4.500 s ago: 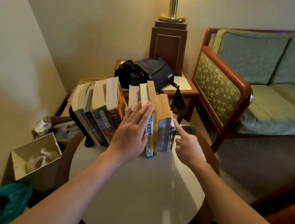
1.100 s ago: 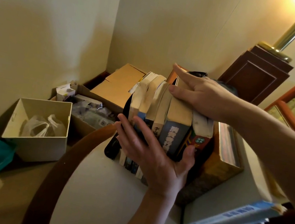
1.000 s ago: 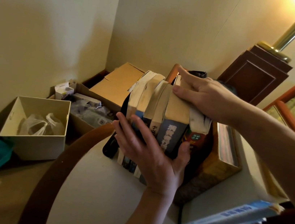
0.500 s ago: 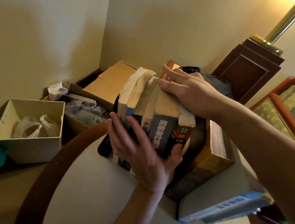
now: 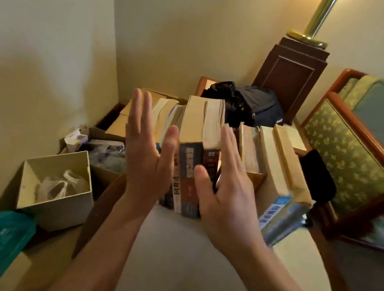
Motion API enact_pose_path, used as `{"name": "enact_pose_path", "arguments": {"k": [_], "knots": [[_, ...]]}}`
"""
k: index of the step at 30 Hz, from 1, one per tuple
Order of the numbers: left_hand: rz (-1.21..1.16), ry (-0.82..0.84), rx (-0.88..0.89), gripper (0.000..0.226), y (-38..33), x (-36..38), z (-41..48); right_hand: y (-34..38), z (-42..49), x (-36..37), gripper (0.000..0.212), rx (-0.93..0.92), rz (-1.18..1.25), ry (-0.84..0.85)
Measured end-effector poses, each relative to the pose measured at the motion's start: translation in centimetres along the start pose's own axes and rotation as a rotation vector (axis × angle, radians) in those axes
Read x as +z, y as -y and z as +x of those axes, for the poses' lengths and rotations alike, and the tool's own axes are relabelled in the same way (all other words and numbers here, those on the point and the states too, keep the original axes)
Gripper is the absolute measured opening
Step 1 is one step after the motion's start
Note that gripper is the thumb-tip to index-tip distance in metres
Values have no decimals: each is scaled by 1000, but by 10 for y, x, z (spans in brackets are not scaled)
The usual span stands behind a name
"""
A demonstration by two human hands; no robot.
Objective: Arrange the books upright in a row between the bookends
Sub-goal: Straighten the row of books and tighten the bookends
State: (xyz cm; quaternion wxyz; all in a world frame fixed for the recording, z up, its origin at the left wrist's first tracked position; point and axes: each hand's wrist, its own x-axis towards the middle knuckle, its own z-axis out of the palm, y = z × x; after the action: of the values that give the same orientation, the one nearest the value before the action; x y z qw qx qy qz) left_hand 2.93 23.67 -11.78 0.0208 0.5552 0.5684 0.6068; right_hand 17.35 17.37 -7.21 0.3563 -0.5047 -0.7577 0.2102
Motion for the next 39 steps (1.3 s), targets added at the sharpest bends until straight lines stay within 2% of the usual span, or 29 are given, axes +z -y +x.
{"name": "enact_pose_path", "arguments": {"k": [4, 8, 12, 19, 25, 28, 31, 34, 36, 39], "knots": [[139, 248, 126, 61, 5, -15, 5, -26, -42, 36, 101, 108, 71, 37], [155, 358, 60, 65, 3, -23, 14, -57, -50, 49, 109, 203, 12, 150], [234, 466, 109, 68, 2, -26, 21, -72, -53, 54, 110, 177, -20, 240], [214, 562, 138, 56, -11, -22, 25, -73, -46, 68, 104, 108, 48, 128], [167, 577, -3, 67, -21, -25, 29, -78, -41, 59, 99, 83, 23, 120], [252, 584, -2, 72, -30, -23, 43, -77, -45, 54, 99, 74, 34, 174], [452, 753, 77, 72, -39, -12, 57, -73, -49, 48, 101, 71, 22, 193], [509, 886, 126, 68, -38, -4, 57, -69, -53, 41, 102, 45, -8, 186], [511, 882, 130, 68, -35, -3, 55, -64, -58, 34, 95, 8, -44, 181], [540, 886, 128, 69, -34, -3, 54, -53, -66, 20, 58, -148, -179, -13]]}}
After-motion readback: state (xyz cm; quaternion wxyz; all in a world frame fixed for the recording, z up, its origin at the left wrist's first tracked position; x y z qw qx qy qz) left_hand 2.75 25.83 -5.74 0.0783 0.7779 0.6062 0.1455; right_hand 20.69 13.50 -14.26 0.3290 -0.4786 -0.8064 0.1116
